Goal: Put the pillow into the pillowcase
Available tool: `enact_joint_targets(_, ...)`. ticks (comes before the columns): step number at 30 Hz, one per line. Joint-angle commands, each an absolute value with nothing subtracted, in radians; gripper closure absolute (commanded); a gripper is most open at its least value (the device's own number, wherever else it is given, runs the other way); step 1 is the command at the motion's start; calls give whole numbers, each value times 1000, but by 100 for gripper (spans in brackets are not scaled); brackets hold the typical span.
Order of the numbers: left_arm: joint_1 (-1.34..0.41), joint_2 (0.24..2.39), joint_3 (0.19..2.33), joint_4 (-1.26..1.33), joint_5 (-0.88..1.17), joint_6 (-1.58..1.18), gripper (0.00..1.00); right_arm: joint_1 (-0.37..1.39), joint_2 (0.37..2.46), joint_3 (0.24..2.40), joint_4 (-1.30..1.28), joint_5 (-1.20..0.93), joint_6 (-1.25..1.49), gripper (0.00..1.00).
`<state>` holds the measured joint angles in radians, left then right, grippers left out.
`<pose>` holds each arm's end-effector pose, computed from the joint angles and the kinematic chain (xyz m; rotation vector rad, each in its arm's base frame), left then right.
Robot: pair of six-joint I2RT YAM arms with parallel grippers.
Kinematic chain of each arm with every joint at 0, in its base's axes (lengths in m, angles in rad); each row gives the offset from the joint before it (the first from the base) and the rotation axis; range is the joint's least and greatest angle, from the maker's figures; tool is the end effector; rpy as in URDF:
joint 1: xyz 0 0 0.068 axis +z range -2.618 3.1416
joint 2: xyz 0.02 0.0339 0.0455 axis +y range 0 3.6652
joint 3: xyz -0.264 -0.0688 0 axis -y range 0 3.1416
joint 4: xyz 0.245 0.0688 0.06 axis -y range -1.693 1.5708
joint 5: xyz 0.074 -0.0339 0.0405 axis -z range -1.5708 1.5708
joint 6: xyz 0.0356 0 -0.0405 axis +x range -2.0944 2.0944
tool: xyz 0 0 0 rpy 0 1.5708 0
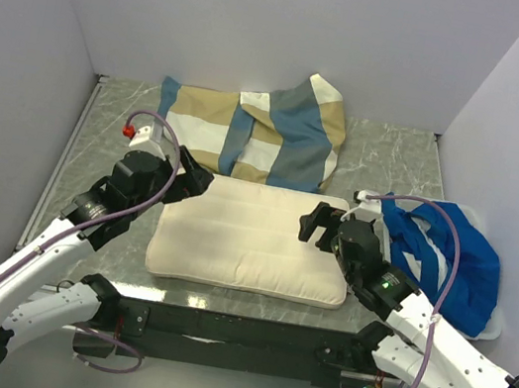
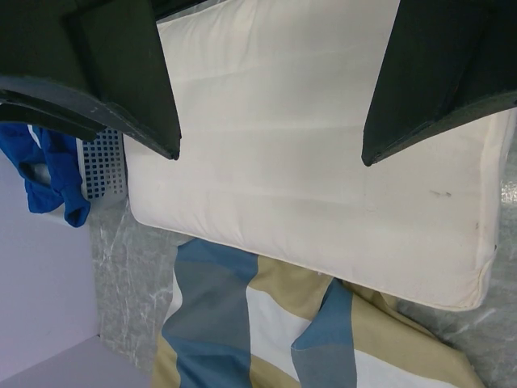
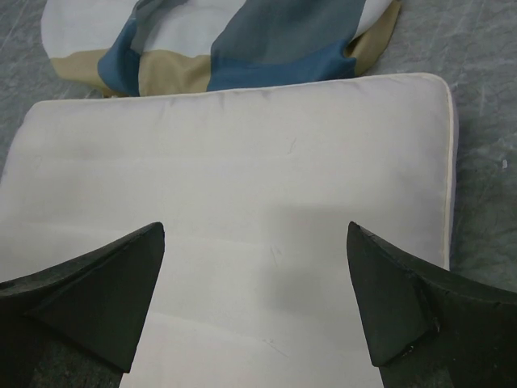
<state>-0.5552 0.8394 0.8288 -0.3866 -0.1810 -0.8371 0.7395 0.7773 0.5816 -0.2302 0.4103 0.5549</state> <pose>0.1647 -0.0946 0.3252 -0.4067 1.9937 -0.7246 0.1432 0.1114 0.2658 0.0814 1.9836 0.4379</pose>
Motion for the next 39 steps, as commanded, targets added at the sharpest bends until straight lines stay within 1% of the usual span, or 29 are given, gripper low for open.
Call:
enact_joint_targets(1, -555, 841, 839, -386, -207, -870, 1, 744, 778, 588, -206, 405, 538, 0)
enact_joint_targets(14, -555, 827, 845, -446, -314, -936, 1, 744, 782, 594, -222, 400, 532, 0)
enact_joint_targets(18, -555, 842, 847, -396, -310, -953, 0, 744, 805, 610, -216, 373, 532, 0)
enact_joint_targets(21, -552, 917, 899, -339, -340, -956, 1, 746, 853, 650, -212, 351, 534, 0)
enact_joint_targets(26, -545, 1136, 1044, -342, -411, -936, 1, 742, 974, 742, -251, 344, 528, 0)
enact_joint_targets(30, -505, 1255, 1077, -341, -463, -995, 1, 744, 1040, 790, -241, 336, 519, 0)
enact_joint_targets(33, -471, 1365, 1114, -376, -421, -1037, 1, 742, 1101, 853, -235, 307, 502, 0)
enact_joint_targets(34, -469, 1406, 1124, -432, -429, -1054, 1, 741, 1118, 871, -242, 296, 494, 0)
enact_joint_targets(37, -469, 1398, 1097, -500, -491, -1101, 1, 741, 1150, 899, -267, 296, 465, 0)
enact_joint_targets(39, -469, 1350, 993, -491, -492, -1109, 1, 739, 1154, 879, -275, 351, 454, 0)
